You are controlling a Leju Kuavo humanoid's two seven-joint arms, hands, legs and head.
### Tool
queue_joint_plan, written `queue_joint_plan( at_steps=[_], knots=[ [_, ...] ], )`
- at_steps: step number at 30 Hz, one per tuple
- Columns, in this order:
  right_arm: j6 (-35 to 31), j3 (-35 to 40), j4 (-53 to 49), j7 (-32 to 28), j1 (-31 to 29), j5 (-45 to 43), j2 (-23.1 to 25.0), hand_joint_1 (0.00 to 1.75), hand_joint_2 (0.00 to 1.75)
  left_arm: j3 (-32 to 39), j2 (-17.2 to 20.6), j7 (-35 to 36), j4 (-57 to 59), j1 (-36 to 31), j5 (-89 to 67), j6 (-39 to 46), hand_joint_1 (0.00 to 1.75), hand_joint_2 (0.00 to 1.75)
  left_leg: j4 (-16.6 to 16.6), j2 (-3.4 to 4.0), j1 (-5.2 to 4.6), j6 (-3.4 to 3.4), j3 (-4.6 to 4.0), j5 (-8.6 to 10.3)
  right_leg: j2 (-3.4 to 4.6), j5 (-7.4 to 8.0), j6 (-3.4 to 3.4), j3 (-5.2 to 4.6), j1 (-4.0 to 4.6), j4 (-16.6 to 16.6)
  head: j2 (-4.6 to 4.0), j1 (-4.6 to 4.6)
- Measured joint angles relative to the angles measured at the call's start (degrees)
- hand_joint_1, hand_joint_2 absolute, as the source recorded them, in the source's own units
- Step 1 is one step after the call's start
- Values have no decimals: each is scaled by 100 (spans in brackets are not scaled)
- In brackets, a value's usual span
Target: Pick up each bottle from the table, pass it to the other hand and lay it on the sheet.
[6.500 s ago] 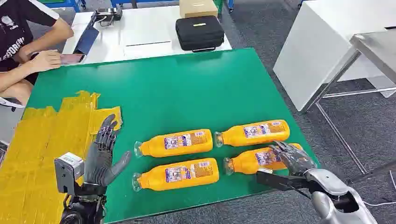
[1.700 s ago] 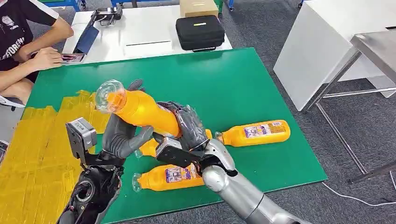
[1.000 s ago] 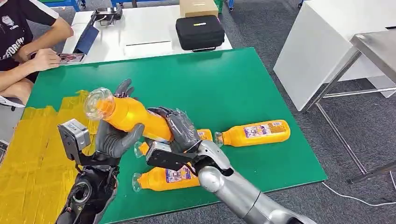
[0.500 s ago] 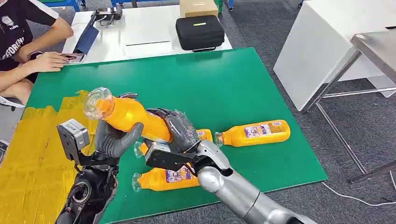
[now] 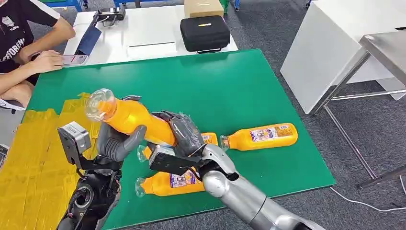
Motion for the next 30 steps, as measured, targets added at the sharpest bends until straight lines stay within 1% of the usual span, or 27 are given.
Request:
queue_joint_plan(
  at_steps=[5, 11, 15, 18, 20, 22, 23, 25, 26, 28, 30],
  knots=[
    [-148, 11, -2, -66, 2, -52, -2, 0, 175, 17, 0, -33, -44, -1, -28, 111, 175, 175, 0, 0, 0, 0, 0, 0, 0, 0, 0, -1, 0, 0, 0, 2],
    [-369, -68, -20, -70, 23, -216, -87, 0, 175, 234, 20, -127, -164, -5, -233, 301, 175, 175, 0, 0, 0, 0, 1, 0, 0, 0, 0, -1, 0, 0, 0, 0],
    [-584, -252, -234, -116, 200, -527, -175, 0, 175, 444, 92, -317, -286, 2, -827, 669, 175, 175, 0, 0, 0, 0, 0, 0, -1, 0, 0, 0, 0, 0, 0, 2],
    [-800, -523, -593, -245, 441, -778, -291, 0, 175, 695, 221, -444, -396, 8, -1890, 1117, 175, 175, 0, 0, 0, 0, 0, 0, 0, 0, 0, -1, 0, 0, 0, -2],
    [-927, -719, -870, -376, 593, -732, -378, 0, 175, 853, 304, -437, -461, 29, -2866, 1375, 175, 175, 0, 0, 0, 0, -1, 0, -1, -1, -1, -1, 0, 0, 0, 0],
    [-1047, -881, -1207, -529, 763, -496, -496, 0, 175, 971, 446, -275, -487, 53, -4725, 1664, 175, 175, 0, 0, 0, 0, -1, -1, -1, -2, -1, -2, 0, 0, 0, 0],
    [-1078, -947, -1369, -575, 848, -389, -555, 0, 175, 1025, 514, -159, -487, 56, -5569, 1657, 175, 175, 0, 0, 0, 0, -1, -1, -1, -2, -2, -2, 0, 0, 0, 2],
    [-1191, -1097, -1721, -699, 1015, -214, -706, 0, 175, 1152, 758, 168, -472, 53, -7151, 1326, 175, 175, 0, 0, 0, -1, -1, -1, -1, -3, -2, -4, -1, -1, 0, 0],
    [-1246, -1164, -1857, -762, 1075, -203, -773, 0, 175, 1193, 906, 271, -444, 43, -7650, 1107, 175, 175, 0, 1, 0, -1, -1, -1, 2, -3, -2, -6, 0, -1, 0, 0],
    [-1338, -1290, -2064, -866, 1157, -219, -883, 0, 175, 1222, 1225, 385, -319, -56, -8256, 582, 175, 175, 0, 6, 0, -1, 0, -1, 5, -2, -3, -10, 0, -1, 0, 2],
    [-1392, -1440, -2253, -944, 1247, -219, -959, 0, 175, 1224, 1599, 424, -82, -217, -8419, 104, 175, 175, 0, 9, 4, -3, 2, 1, 7, 0, -4, -16, 4, 0, 0, 0]
  ],
)
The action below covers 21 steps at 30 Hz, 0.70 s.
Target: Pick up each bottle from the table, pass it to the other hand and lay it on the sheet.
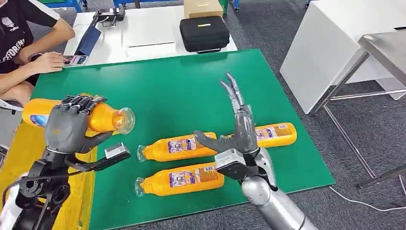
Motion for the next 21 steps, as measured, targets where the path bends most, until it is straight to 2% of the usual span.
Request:
queue_joint_plan(
  at_steps=[4, 7, 12, 19, 21],
  knots=[
    [24, -334, -394, -11, 271, 103, -81, 0, 175, -164, 687, -146, 913, -717, 113, -1060, 175, 175, 0, -5, 13, -16, -2, 13, -4, 2, -2, 3, 9, 2, 0, -2],
    [48, -610, -651, 61, 483, 238, -114, 0, 175, -406, 919, -308, 1673, -1290, 378, -1769, 175, 175, 0, -5, 13, -16, -3, 13, -4, 3, -2, 5, 8, 5, 0, 4],
    [151, -966, -929, 109, 726, 350, -116, 0, 175, -926, 1039, -406, 2922, -2078, 694, -2364, 175, 175, 0, -5, 10, -16, -6, 13, -1, 4, 0, 5, 6, 5, 0, 2],
    [153, -982, -940, 109, 736, 352, -116, 0, 175, -950, 1041, -409, 2983, -2115, 710, -2384, 175, 175, 0, -5, 10, -16, -6, 13, -1, 4, 0, 4, 5, 5, 0, 4],
    [188, -1154, -1036, 137, 817, 391, -114, 0, 175, -1403, 1031, -485, 4209, -2787, 1044, -2856, 175, 175, 0, -1, 8, -16, -6, 13, 0, 4, -1, 0, 6, 5, 2, 2]
  ],
)
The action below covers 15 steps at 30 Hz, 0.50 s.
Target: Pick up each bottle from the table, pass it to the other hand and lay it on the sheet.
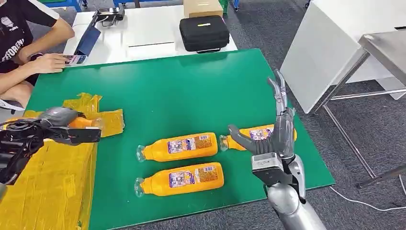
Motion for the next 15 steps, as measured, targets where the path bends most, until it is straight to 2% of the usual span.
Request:
queue_joint_plan(
  at_steps=[2, 9, 10, 11, 15],
  knots=[
    [20, -9, 2, 68, -2, 22, 0, 0, 175, -330, -114, -260, 1116, -326, 405, -189, 175, 175, 0, 0, 2, 0, 0, 0, 0, 0, 0, 1, 0, 3, -2, 0],
    [61, -7, 2, 171, -13, 53, 0, 0, 175, -505, -206, -370, 1637, -447, 650, -451, 175, 175, 0, -1, 0, 0, -2, 0, -2, 0, 0, 1, -1, 3, -2, 0],
    [74, -4, 2, 192, -16, 61, 0, 0, 175, -534, -217, -400, 1678, -446, 724, -481, 140, 175, 0, -1, 0, 0, -2, 0, -2, 0, 0, 2, -1, 3, -2, -2],
    [77, -2, 4, 212, -16, 72, 0, 0, 175, -560, -228, -435, 1709, -444, 794, -503, 0, 175, 0, -1, 0, 0, -2, 0, -2, 0, 0, 2, -1, 3, -2, 0],
    [77, 2, 4, 297, -15, 125, 0, 0, 175, -647, -297, -351, 1777, -410, 1026, -340, 0, 175, 0, -2, 0, 0, -2, 0, -3, 0, 0, 3, -1, 3, -2, 0]
  ],
)
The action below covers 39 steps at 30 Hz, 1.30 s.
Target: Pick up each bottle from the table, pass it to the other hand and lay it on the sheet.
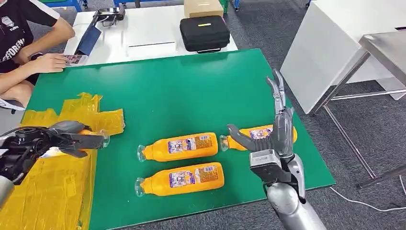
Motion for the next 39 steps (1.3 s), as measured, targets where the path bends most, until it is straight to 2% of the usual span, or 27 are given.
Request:
queue_joint_plan(
  at_steps=[7, 22, 27, 30, 34, 37, 39],
  knots=[
    [24, 0, 0, 88, 3, 68, 2, 0, 175, -114, -110, 217, 48, 36, 22, 223, 0, 175, 0, -3, 0, 0, 0, 0, 1, 0, 0, -1, 0, 0, 0, -2],
    [72, -136, 0, 138, 121, 155, 26, 0, 175, -203, -241, 230, 52, 94, 247, 600, 0, 175, 0, -2, 0, 0, 0, 0, 0, 0, 0, 0, 0, 0, 0, 0],
    [-63, -362, -85, 301, 383, 1062, 54, 0, 175, 300, -291, 360, -971, 647, 680, 1903, 0, 175, 1, -5, -3, 0, -2, -1, -4, -1, 0, 0, -2, 0, 0, 0],
    [-90, -474, -149, 354, 495, 1231, 68, 0, 175, 588, -337, 525, -1495, 881, 656, 2158, 0, 175, 1, 0, -5, 1, -4, -3, 3, -1, 0, -3, -2, -1, 0, -2],
    [-179, -612, -179, 470, 620, 1813, 72, 0, 175, 1104, -523, 589, -2252, 1333, 920, 3127, 0, 175, 0, -2, -4, 1, -3, -3, -2, -1, 0, -4, -2, -2, 0, 0],
    [202, -739, -179, 1030, 732, 2787, -39, 0, 175, 1649, -779, 255, -3132, 1879, 2170, 3401, 0, 175, 0, 5, -7, 2, -3, -5, 8, -1, 0, -4, -3, -2, 0, -4],
    [547, -813, -173, 1316, 782, 3196, -217, 0, 175, 1926, -905, 66, -3690, 2300, 2428, 3640, 0, 175, 0, 11, -9, 2, -5, -7, 13, -1, 0, -5, -4, -3, 0, 0]
  ],
)
